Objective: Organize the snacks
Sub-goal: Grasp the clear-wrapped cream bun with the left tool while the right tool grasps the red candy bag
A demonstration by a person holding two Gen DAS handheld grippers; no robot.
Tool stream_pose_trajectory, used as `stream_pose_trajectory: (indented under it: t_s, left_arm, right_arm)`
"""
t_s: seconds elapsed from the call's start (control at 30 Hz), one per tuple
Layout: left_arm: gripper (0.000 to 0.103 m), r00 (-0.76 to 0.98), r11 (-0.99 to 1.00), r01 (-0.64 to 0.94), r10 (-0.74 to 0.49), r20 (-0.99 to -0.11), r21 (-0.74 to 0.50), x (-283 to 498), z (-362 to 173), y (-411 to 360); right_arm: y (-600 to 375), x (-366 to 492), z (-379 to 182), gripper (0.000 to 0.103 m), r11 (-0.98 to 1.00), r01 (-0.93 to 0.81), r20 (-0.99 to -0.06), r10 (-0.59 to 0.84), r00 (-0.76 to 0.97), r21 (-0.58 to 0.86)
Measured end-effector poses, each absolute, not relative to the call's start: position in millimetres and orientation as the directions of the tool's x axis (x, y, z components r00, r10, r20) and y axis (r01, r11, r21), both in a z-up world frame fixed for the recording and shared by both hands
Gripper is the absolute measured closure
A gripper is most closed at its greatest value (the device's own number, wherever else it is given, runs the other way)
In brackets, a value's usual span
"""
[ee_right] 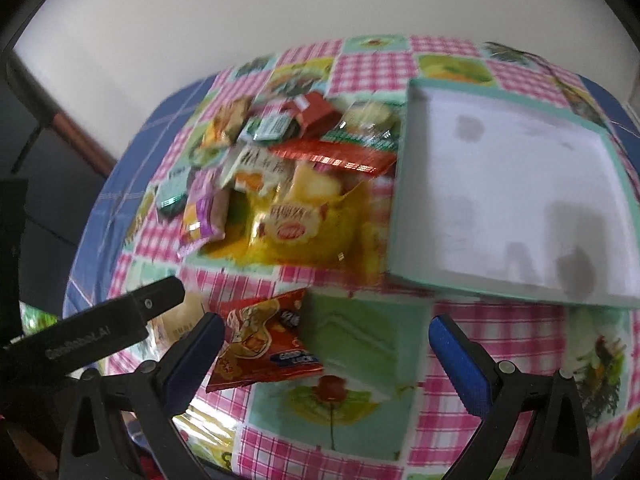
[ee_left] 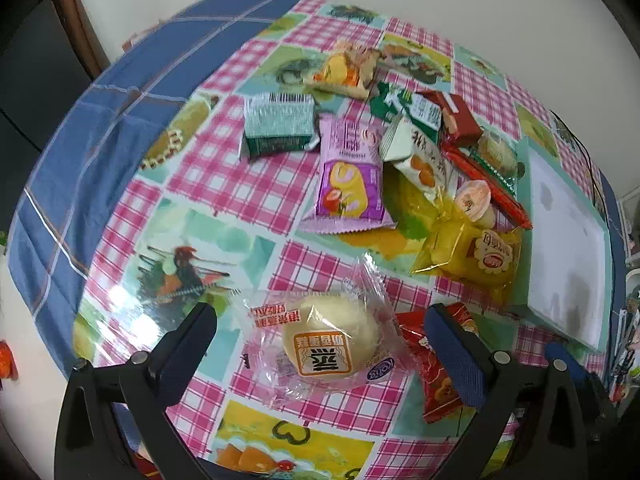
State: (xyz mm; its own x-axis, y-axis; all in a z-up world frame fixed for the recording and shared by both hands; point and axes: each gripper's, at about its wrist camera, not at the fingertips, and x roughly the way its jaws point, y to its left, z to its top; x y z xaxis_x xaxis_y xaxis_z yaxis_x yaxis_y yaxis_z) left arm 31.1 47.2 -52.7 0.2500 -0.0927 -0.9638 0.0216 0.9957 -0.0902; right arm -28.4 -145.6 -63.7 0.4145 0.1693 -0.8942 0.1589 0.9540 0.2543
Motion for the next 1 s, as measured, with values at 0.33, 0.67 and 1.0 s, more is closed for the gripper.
stream_pose_trajectory:
  t_s: [0.33, 0.67, 1.0]
  left_arm:
    - [0.010, 0.167, 0.993, -0.001, -0.114, -0.979, -0.116, 39, -80, 49]
    - [0.016, 0.170, 0.994, 0.007, -0.112, -0.979, -0.112, 38, -83, 44]
    - [0.030, 0.187, 0.994, 0.008, -0.108, -0.976, -0.109, 39, -80, 44]
  right_arm:
    - [-120, -9, -99, 0.000, 0.975, 0.089, -0.936, 0.168, 0.310, 0.204]
    - [-107, -4, -104, 0.021, 0.982, 0.050, -0.942, 0.161, 0.295, 0.183]
    - [-110, -7, -103, 0.033, 0.979, 0.052, -0.945, 0.175, 0.278, 0.196]
